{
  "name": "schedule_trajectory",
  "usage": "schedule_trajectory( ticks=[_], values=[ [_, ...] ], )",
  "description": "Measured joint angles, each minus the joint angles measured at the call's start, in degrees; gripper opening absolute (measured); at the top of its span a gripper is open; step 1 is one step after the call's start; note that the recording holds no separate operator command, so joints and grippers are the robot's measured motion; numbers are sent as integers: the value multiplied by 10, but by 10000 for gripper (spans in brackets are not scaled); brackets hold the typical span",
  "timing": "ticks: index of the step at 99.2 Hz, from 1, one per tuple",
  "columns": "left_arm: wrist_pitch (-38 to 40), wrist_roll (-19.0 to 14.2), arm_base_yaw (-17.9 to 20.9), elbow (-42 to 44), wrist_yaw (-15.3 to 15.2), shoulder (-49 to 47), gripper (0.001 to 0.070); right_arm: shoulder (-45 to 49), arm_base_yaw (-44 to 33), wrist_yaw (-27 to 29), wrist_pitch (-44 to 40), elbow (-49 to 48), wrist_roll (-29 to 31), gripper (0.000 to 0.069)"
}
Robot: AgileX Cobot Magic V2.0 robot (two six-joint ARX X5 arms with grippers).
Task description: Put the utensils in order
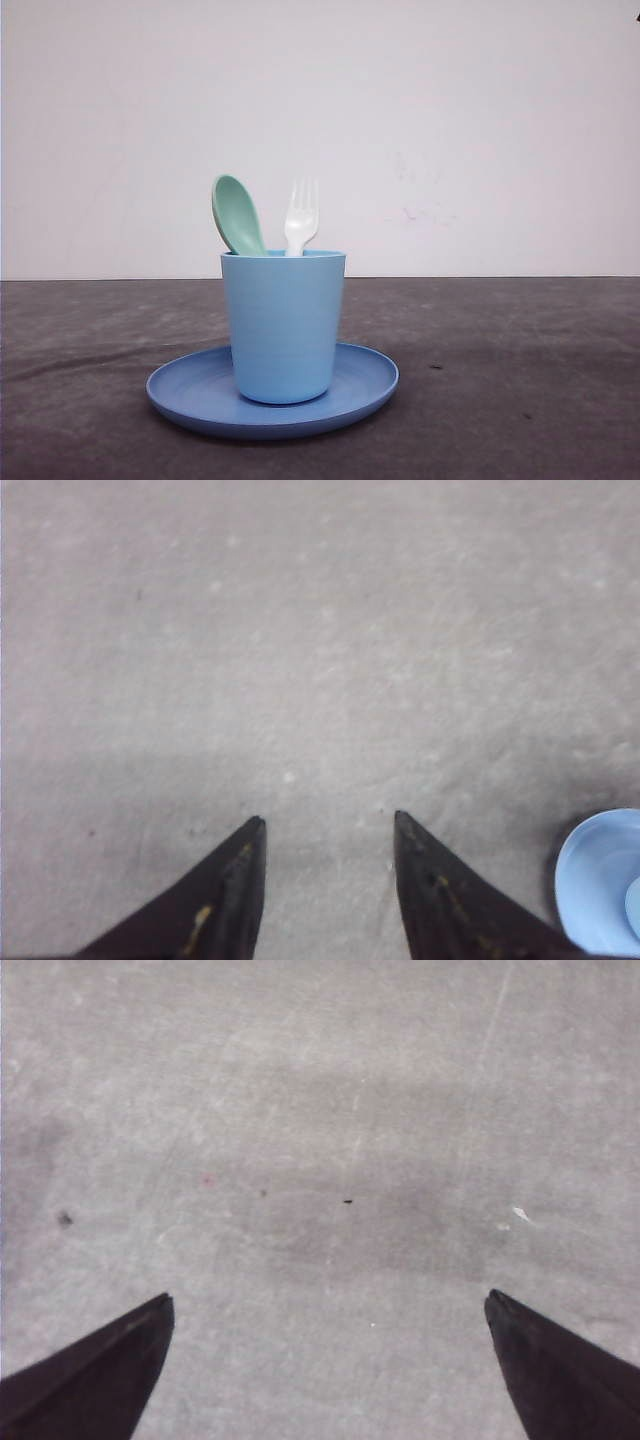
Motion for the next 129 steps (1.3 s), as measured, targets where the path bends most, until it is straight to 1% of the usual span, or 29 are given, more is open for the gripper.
schedule_trajectory(
  ticks=[25, 29, 32, 37, 39, 43, 45, 49, 55, 61, 71, 119, 129],
  values=[
    [-3, 4, 0, 0, -2, 0, 233, 0, 0, 0, 0, 0, 1, 623],
    [-3, 4, 0, 0, -2, 0, 227, 0, 0, 0, 0, 0, 2, 604],
    [-3, 4, 0, 0, -2, 0, 200, 0, 0, 0, -2, 0, 5, 544],
    [-3, 4, 0, 0, -2, 0, 110, 0, -1, 0, -6, 0, 6, 393],
    [-3, 4, 0, 0, -2, 0, 84, 0, -1, 0, -7, 0, 6, 333],
    [-3, 4, 0, 0, -2, 0, 54, 0, -1, 0, -9, 0, 6, 215],
    [-3, 4, 0, 0, -2, 0, 44, 0, -1, 0, -9, 0, 6, 169],
    [-3, 4, 0, 0, -2, 0, 33, 0, -1, 0, -8, 0, 6, 108],
    [-3, 4, 0, 0, -2, 0, 27, 0, -1, 0, -9, 0, 6, 64],
    [-2, 4, 0, 0, -1, 0, 25, 0, -1, 0, -9, 0, 6, 47],
    [1, 4, 0, 0, -2, 0, 25, 0, -1, 0, -3, 0, 6, 37],
    [3, 4, 0, 0, -2, 0, 25, 0, -1, 0, 64, 0, 6, 35],
    [17, 4, -3, -14, -4, -19, 25, 0, -1, 0, 79, 0, 6, 35]
  ],
)
